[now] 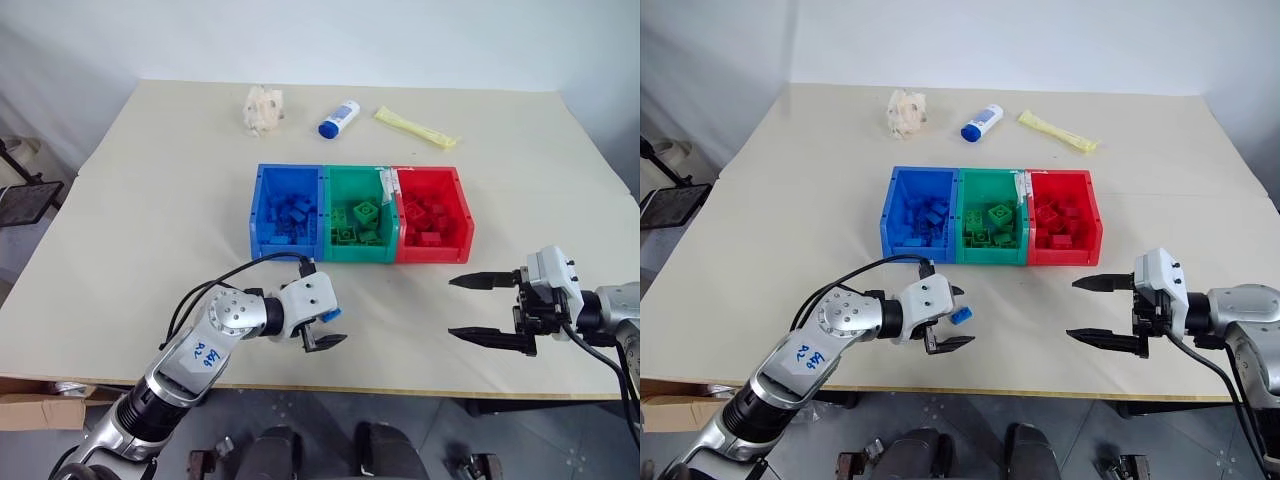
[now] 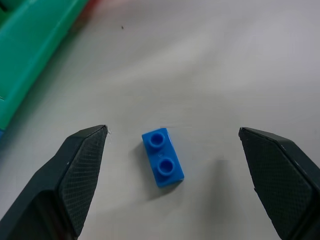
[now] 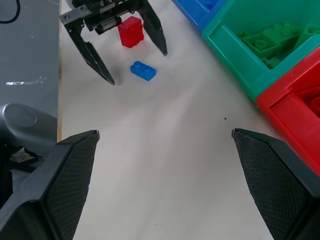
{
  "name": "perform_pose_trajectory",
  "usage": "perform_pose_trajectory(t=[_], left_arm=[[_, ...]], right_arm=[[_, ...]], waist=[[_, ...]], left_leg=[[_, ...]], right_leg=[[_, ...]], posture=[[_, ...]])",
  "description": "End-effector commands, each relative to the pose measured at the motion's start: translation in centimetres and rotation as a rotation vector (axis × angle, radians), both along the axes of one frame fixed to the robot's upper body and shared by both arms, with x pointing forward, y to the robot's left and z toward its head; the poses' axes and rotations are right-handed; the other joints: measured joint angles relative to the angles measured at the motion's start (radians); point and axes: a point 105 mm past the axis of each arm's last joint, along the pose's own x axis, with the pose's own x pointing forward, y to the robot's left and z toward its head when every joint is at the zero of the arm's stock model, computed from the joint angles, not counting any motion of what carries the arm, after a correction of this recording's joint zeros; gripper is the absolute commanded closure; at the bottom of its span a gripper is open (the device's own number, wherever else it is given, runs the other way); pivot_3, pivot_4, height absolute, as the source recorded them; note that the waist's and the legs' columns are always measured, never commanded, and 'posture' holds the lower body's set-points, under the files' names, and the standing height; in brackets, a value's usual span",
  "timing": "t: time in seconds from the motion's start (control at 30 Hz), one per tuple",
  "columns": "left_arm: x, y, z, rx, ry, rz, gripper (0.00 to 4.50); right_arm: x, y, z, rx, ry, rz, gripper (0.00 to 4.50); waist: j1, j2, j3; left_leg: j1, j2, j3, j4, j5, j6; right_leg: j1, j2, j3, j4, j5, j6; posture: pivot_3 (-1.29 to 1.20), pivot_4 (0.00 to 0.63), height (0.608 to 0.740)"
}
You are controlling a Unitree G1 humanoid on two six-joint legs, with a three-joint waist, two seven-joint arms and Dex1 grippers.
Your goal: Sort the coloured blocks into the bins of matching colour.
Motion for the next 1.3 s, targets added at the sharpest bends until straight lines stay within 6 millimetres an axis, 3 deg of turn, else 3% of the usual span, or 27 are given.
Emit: perform_pose_trajectory(t=[0.03, 0.37, 0.4, 0.6, 0.83, 1.0, 1.1, 1.3], left_arm=[[-0.2, -0.1, 0.2, 0.039, -0.035, -0.033, 0.66], [1.0, 0.7, 0.2, 0.066, -0.088, -0.009, 3.89], [1.2, 0.6, 0.4, 0.052, -0.098, -0.010, 4.06], [2.1, -0.3, 2.2, -0.086, -0.148, -0.021, 4.06], [2.6, -0.5, 6.3, -0.228, -0.260, -0.071, 4.06], [3.8, 0.5, 9.3, -0.314, -0.339, -0.055, 4.06], [6.5, 2.3, 10.7, -0.334, -0.368, 0.104, 4.06], [9.8, 4.9, 11.6, -0.313, -0.415, 0.282, 4.06]], right_arm=[[0.0, -0.4, 1.1, -0.018, -0.053, -0.016, 0.00], [-0.2, -0.5, 1.1, -0.018, -0.066, -0.036, 0.00], [-0.2, -0.5, 1.2, -0.017, -0.068, -0.038, 0.00], [0.0, -0.7, 1.3, -0.017, -0.078, -0.056, 0.00], [0.1, -1.2, 1.5, -0.015, -0.086, -0.080, 0.00], [0.7, -1.3, 2.2, 0.025, -0.114, -0.103, 0.00], [1.3, -1.1, 2.9, 0.061, -0.142, -0.114, 0.00], [1.9, -0.9, 3.3, 0.083, -0.155, -0.120, 0.00]], waist=[[0.000, 0.000, 0.000], [0.000, 0.000, 0.000], [0.001, 0.000, 0.000], [0.001, 0.000, 0.000], [0.000, 0.000, 0.000], [0.000, 0.000, 0.000], [0.000, 0.000, 0.000], [0.001, 0.000, 0.000]], left_leg=[[0.000, 0.000, 0.000, 0.000, 0.000, 0.000], [0.000, 0.000, 0.000, 0.000, 0.000, 0.000], [0.000, 0.000, 0.000, 0.000, 0.000, 0.000], [0.000, 0.000, 0.000, 0.001, 0.000, 0.000], [0.000, 0.000, 0.000, 0.001, 0.000, 0.000], [0.000, 0.000, 0.000, 0.001, 0.000, 0.000], [0.000, 0.000, 0.000, 0.001, 0.000, 0.000], [0.000, -0.001, 0.000, 0.001, 0.000, 0.000]], right_leg=[[0.000, 0.000, 0.000, 0.000, 0.000, 0.000], [0.000, 0.000, 0.000, 0.000, 0.000, 0.000], [0.000, 0.000, 0.000, 0.000, 0.000, 0.000], [0.000, 0.000, 0.000, 0.000, 0.000, 0.000], [0.000, 0.000, -0.001, 0.001, 0.000, 0.000], [0.000, 0.000, -0.001, 0.001, 0.000, 0.000], [0.000, 0.001, -0.001, 0.001, 0.000, 0.000], [-0.001, 0.002, -0.002, 0.003, 0.000, 0.000]], posture=[[0.00, 0.150, 0.740], [0.00, 0.150, 0.740], [0.00, 0.150, 0.740], [0.00, 0.150, 0.740], [0.00, 0.150, 0.740], [0.00, 0.150, 0.740], [0.00, 0.150, 0.740], [0.00, 0.150, 0.740]])
